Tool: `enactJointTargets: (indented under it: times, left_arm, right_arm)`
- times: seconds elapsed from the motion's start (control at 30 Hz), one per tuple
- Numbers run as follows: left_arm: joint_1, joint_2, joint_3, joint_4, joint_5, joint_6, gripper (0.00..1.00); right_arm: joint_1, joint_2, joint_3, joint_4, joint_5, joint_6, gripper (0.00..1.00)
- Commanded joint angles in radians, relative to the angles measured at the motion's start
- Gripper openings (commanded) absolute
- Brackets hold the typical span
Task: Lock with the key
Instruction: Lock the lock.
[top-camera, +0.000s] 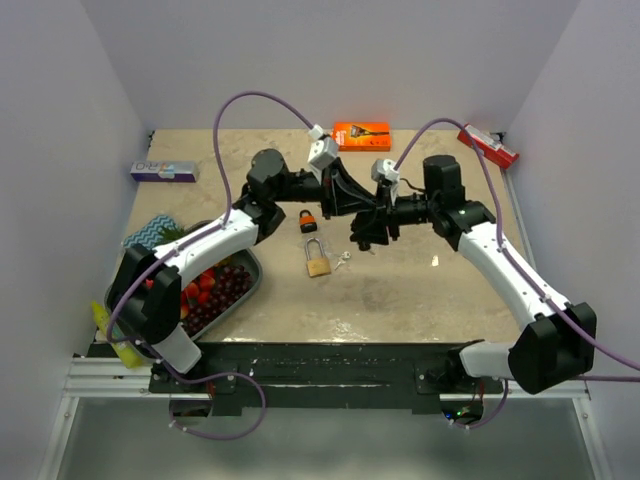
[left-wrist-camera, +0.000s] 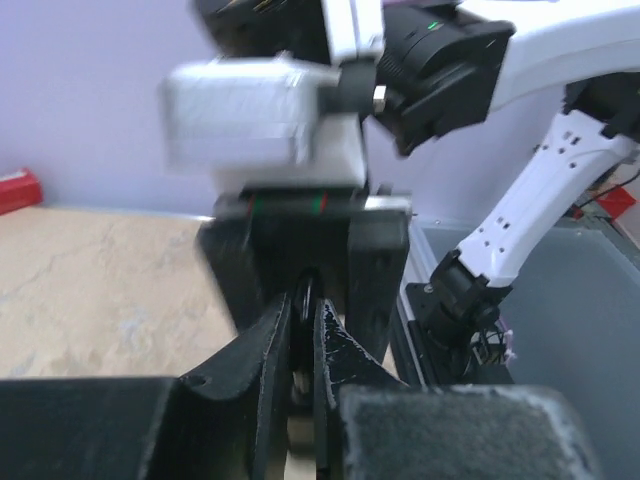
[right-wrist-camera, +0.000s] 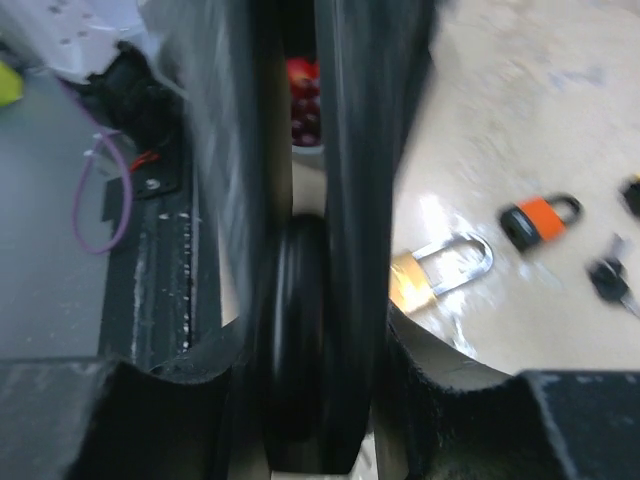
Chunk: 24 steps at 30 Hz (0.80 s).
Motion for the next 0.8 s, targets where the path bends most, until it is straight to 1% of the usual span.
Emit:
enactJointTargets:
  times: [0.0, 0.03, 0.07, 0.1, 0.13, 0.17, 0.2, 0.23, 0.3, 0.33, 0.37, 0.4, 0.43, 0.5, 0.53, 0.7, 0.73, 0.77]
  left_arm:
    - [-0.182, 0.050, -0.075, -0.032, 0.169, -0.086, 0.00]
    - [-0.174, 0.045, -0.076, -0.068, 0.159, -0.081, 0.00]
    - [-0.153, 0.040, -0.082, -0.072, 0.154, -0.095, 0.00]
    - [-0.140, 0.018, -0.111, -0.038, 0.153, -0.112, 0.00]
    - [-0.128, 0.001, -0.125, -0.035, 0.142, -0.120, 0.00]
    - [-0.096, -0.016, -0.133, -0.052, 0.127, -0.085, 0.00]
    - [-0.079, -0.042, -0.127, -0.129, 0.113, -0.048, 0.00]
    - [-0.059, -0.052, -0.119, -0.168, 0.095, 0.010, 0.00]
    - [-0.001, -0.075, -0.099, -0.261, 0.071, 0.059, 0.00]
    - [0.018, -0.085, -0.096, -0.289, 0.052, 0.086, 0.00]
    - [0.048, -0.098, -0.095, -0.312, 0.041, 0.137, 0.00]
    - [0.059, -0.122, -0.093, -0.373, 0.030, 0.167, 0.00]
    - [0.068, -0.133, -0.090, -0.407, 0.024, 0.237, 0.00]
    - [0.074, -0.156, -0.085, -0.508, 0.010, 0.306, 0.00]
    - [0.074, -0.161, -0.091, -0.518, 0.011, 0.336, 0.00]
    - [0.070, -0.161, -0.099, -0.446, -0.002, 0.302, 0.00]
    - [0.071, -0.162, -0.095, -0.440, -0.005, 0.293, 0.10]
    - [0.070, -0.162, -0.092, -0.435, -0.001, 0.291, 0.17]
  right_arm:
    - [0.067, -0.024, 0.064, 0.485, -0.128, 0.078, 0.00]
    - [0.062, -0.022, 0.071, 0.462, -0.128, 0.076, 0.00]
    - [0.042, -0.025, 0.074, 0.450, -0.133, 0.072, 0.00]
    - [0.031, -0.030, 0.074, 0.433, -0.145, 0.067, 0.00]
    - [0.022, -0.036, 0.078, 0.381, -0.148, 0.026, 0.00]
    - [-0.004, -0.040, 0.080, 0.323, -0.153, -0.002, 0.00]
    - [-0.016, -0.051, 0.081, 0.286, -0.156, -0.023, 0.00]
    - [-0.030, -0.054, 0.092, 0.181, -0.162, -0.098, 0.00]
    - [-0.065, -0.054, 0.109, 0.056, -0.162, -0.190, 0.00]
    - [-0.076, -0.051, 0.127, -0.052, -0.156, -0.270, 0.00]
    - [-0.097, -0.048, 0.135, -0.105, -0.158, -0.307, 0.00]
    - [-0.105, -0.044, 0.146, -0.155, -0.156, -0.344, 0.00]
    - [-0.113, -0.034, 0.166, -0.239, -0.153, -0.408, 0.00]
    - [-0.124, -0.027, 0.186, -0.304, -0.145, -0.459, 0.00]
    - [-0.124, -0.024, 0.193, -0.332, -0.145, -0.476, 0.00]
    - [-0.122, -0.010, 0.202, -0.320, -0.158, -0.471, 0.00]
    - [-0.121, -0.004, 0.215, -0.335, -0.158, -0.476, 0.00]
    - [-0.122, 0.007, 0.225, -0.355, -0.158, -0.493, 0.00]
